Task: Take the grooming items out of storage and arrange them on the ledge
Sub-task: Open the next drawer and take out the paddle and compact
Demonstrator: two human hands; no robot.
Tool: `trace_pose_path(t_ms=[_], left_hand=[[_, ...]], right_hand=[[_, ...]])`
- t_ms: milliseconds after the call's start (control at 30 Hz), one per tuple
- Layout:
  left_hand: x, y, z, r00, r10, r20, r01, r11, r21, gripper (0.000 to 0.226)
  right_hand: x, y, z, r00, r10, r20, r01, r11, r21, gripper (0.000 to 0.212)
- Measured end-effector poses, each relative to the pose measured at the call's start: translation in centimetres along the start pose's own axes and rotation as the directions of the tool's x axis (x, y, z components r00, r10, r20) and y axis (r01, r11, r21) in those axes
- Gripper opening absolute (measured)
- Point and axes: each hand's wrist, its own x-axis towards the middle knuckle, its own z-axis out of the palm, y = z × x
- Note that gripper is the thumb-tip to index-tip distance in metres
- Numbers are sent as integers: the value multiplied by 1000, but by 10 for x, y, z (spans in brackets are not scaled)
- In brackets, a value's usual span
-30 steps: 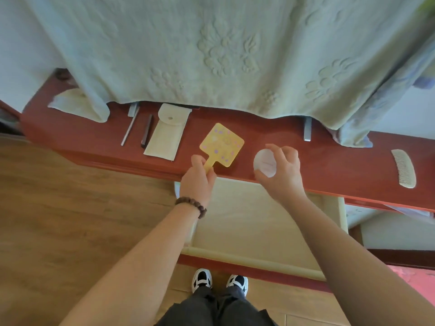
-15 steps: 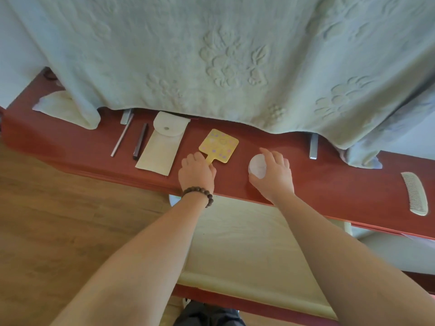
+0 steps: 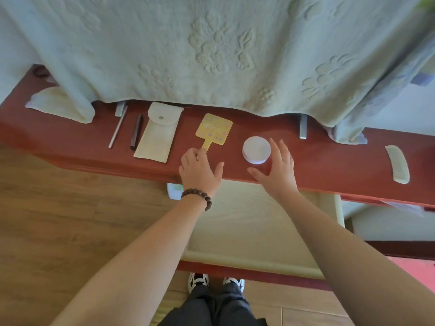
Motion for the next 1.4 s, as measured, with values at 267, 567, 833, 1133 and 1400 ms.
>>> trace_pose_path(t_ms=[267, 567, 833, 1133, 1400], left_hand=[[-147, -31, -29, 925, 243, 291, -273, 960, 66, 75], [-207, -74, 4, 766, 318, 559, -518, 820, 244, 98], [-184, -65, 16, 818, 290, 497, -472, 832, 291, 77], [-132, -34, 33, 934, 181, 307, -271, 919, 285, 83], [-152, -12, 41, 956, -61, 288, 62, 998, 8, 99]], right_hand=[[-166, 34, -3, 993, 84, -86, -93, 989, -112, 81], [-264, 61, 46, 879, 467, -95, -471, 823, -316, 108], [-235, 68, 55, 866, 494, -76, -490, 809, -325, 104], [-152, 66, 42, 887, 458, -52, -452, 840, -302, 93], [-108, 65, 30, 905, 412, -103, -422, 901, -102, 99]])
